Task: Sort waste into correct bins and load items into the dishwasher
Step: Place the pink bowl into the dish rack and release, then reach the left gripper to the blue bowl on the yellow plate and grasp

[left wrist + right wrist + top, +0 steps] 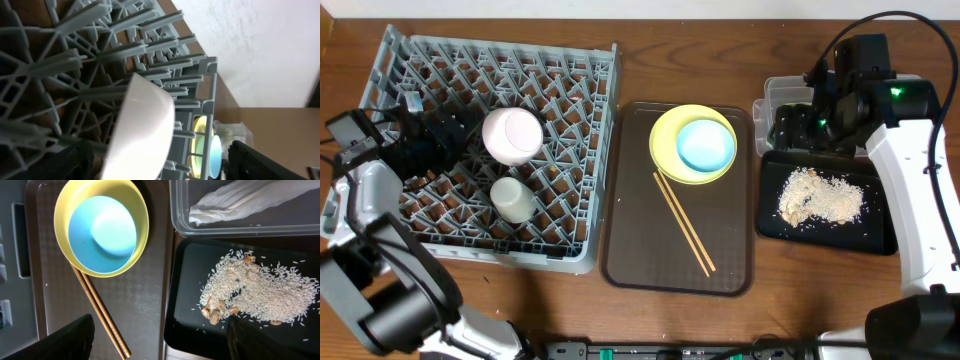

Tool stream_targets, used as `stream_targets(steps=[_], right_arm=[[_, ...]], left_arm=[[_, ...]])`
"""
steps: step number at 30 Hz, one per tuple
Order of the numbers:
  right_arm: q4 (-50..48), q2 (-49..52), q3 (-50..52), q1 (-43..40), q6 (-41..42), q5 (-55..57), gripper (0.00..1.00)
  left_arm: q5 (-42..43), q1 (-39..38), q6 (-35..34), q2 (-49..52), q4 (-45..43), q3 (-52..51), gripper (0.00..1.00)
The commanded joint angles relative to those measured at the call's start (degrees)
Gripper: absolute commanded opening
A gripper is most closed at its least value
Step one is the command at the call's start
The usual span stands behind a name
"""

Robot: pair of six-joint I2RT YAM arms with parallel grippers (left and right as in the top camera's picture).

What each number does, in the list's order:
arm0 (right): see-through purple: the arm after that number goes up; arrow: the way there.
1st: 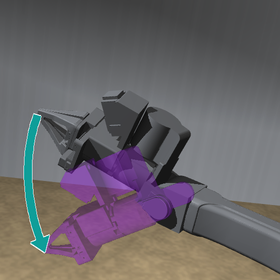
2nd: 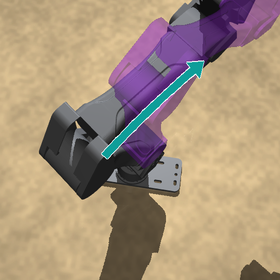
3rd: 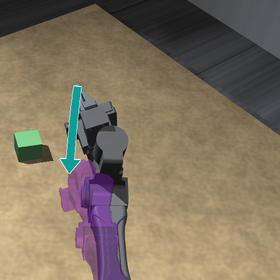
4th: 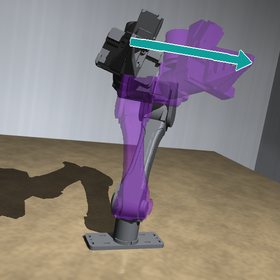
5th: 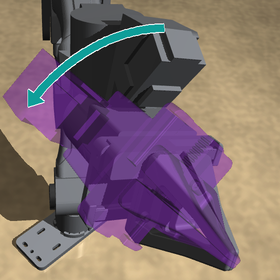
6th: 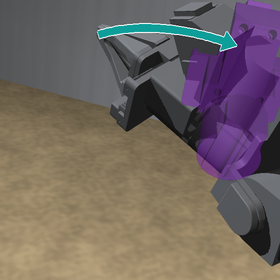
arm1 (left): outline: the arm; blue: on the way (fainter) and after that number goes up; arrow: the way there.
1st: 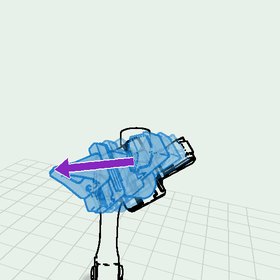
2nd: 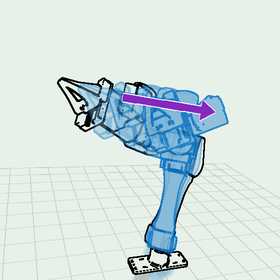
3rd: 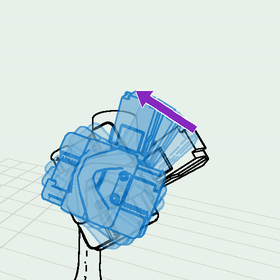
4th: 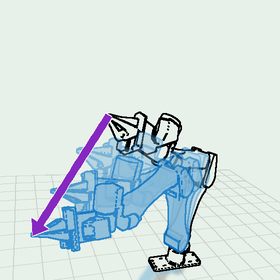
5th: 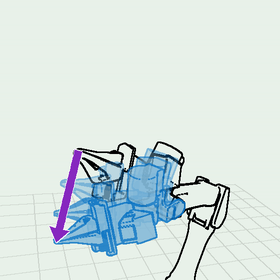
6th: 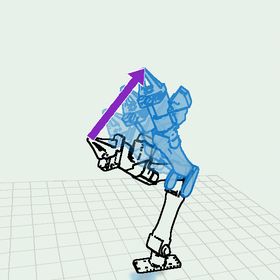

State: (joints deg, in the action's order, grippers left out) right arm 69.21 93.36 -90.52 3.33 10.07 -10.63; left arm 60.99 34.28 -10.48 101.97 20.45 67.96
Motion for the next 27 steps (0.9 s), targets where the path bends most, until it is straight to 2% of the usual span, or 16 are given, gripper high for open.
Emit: stream_targets(steps=[1,6,11,16,22,27], right_arm=[[0.1,-0.9,-0.5,-0.3,0.0,1.4,0.82],[0.3,-0.9,-0.5,-0.3,2.0,6.5,0.84],[0.3,-0.9,-0.5,-0.7,2.3,7.8,0.89],[1.0,-0.9,-0.5,-3.0,2.3,7.8,0.89],[3.3,-1.0,-0.6,-8.2,3.7,7.8,0.89],[5.0,-1.0,-0.5,-13.2,4.7,7.3,0.93]], left_arm=[[-11.2,-2.9,0.3,-8.9,3.8,0.6,0.89],[-23.7,-10.6,0.3,-17.4,9.5,0.6,0.89],[-34.8,-23.3,0.0,-23.6,11.6,1.2,0.89],[-45.3,-37.9,-0.4,-22.2,19.7,11.0,0.89],[-47.8,-48.3,0.6,-15.6,22.3,20.3,0.89],[-48.2,-57.2,7.7,-9.3,17.3,20.7,0.90]])
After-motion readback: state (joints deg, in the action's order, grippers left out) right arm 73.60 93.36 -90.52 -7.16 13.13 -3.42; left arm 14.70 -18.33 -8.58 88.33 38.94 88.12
